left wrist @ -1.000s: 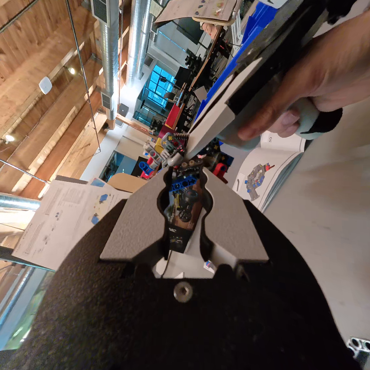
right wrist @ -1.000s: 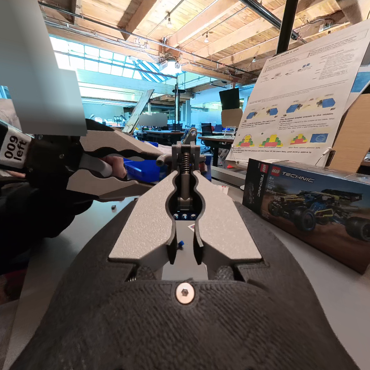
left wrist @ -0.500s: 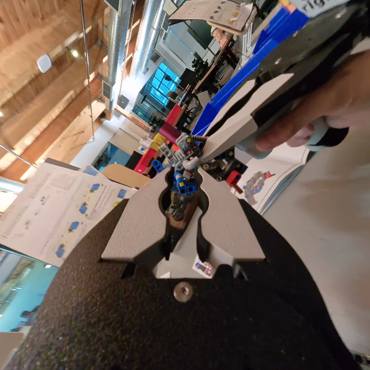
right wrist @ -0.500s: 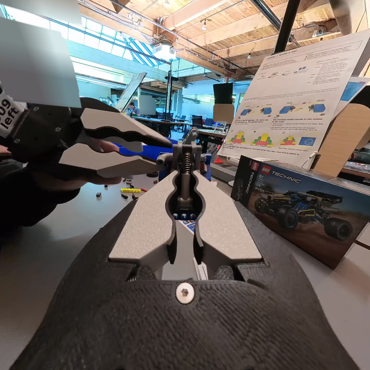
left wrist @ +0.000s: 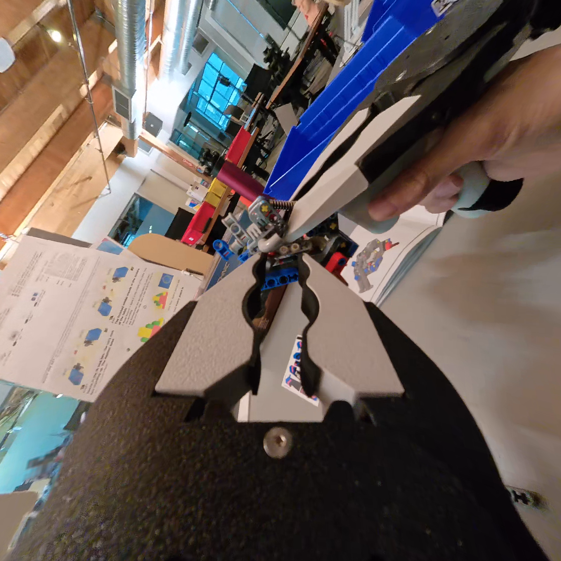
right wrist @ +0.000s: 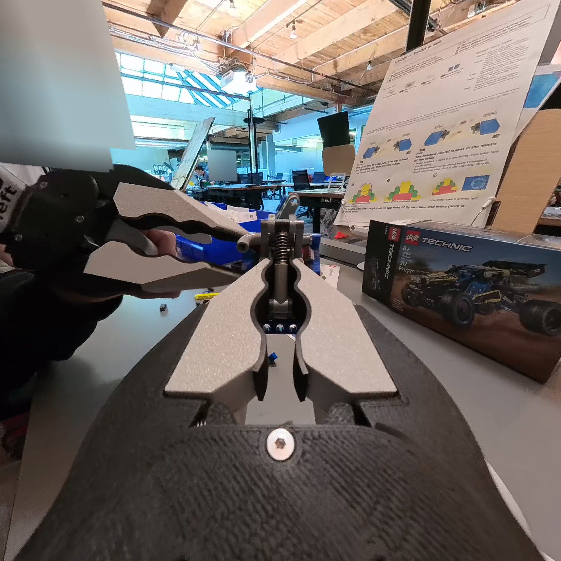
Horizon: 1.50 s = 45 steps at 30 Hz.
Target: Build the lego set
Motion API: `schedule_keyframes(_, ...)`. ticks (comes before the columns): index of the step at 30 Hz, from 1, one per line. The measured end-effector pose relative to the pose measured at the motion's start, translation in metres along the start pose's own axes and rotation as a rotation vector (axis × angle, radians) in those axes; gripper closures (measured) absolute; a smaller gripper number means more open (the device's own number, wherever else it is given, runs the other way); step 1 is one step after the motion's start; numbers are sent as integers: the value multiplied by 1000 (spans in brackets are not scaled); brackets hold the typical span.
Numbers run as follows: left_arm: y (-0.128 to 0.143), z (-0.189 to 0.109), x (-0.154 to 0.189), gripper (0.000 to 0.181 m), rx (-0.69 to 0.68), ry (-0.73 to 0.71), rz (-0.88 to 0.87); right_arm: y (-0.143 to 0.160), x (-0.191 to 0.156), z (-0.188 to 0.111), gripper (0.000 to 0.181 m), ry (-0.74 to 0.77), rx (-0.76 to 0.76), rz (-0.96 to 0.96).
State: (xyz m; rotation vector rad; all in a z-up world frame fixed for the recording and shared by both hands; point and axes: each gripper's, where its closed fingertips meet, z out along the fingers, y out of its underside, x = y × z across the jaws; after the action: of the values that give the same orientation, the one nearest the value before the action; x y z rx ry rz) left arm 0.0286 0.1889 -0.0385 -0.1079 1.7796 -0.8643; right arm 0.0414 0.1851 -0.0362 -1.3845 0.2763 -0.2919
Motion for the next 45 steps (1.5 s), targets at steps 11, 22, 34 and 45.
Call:
schedule_keyframes(11,18,10,7,162,-112,-6,-9,16,7,3,177,109,-117,62)
schedule_keyframes(22,9,6,11,162,-44,98,-176,9,12,-1,177,114,-90,63)
schedule_keyframes(34,9,6,6,156,-62,36,-113,10,4,1,176,86,-86,75)
schedule_keyframes(45,27,11,10,157,-107,85,-245,27,4,4,177,62,-160,214)
